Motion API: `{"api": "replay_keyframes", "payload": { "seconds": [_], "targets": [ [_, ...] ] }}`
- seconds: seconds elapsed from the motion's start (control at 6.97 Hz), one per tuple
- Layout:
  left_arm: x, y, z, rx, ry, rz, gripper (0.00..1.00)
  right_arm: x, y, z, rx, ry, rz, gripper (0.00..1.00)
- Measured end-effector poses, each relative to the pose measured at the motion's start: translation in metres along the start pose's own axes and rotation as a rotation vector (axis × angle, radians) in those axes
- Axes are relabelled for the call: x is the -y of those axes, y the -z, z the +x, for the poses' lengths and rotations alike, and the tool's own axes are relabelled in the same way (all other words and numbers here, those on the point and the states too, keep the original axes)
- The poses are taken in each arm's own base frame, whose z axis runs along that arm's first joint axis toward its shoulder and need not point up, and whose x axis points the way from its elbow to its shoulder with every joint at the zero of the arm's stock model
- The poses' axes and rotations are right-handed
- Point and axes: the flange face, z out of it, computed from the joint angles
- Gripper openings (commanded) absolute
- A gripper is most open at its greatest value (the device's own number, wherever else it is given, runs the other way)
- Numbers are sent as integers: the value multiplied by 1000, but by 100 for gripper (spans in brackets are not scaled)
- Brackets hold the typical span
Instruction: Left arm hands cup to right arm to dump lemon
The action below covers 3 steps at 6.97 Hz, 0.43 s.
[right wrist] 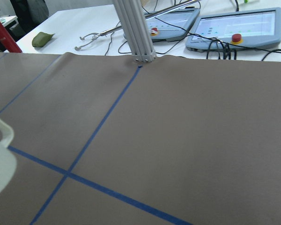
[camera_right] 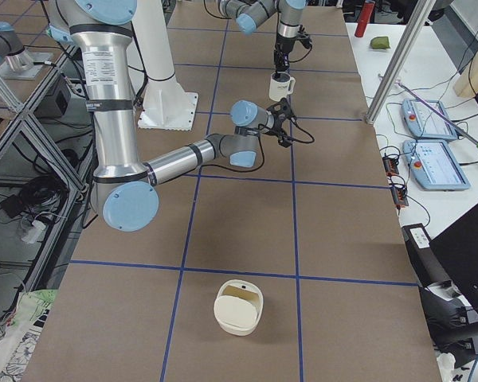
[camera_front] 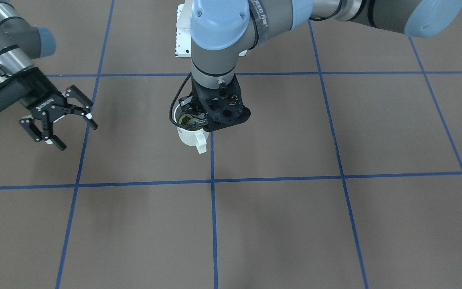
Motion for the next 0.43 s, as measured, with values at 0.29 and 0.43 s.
{"api": "replay_keyframes", "payload": {
  "seconds": [0.29,0.43],
  "targets": [
    [8,-6,12,-25,74,6,0,-45,-25,-72,8,23,88,98],
    [16,-13,12,-18,125,9,0,-77,-34,-116,-6,31,156,98]
  ]
}}
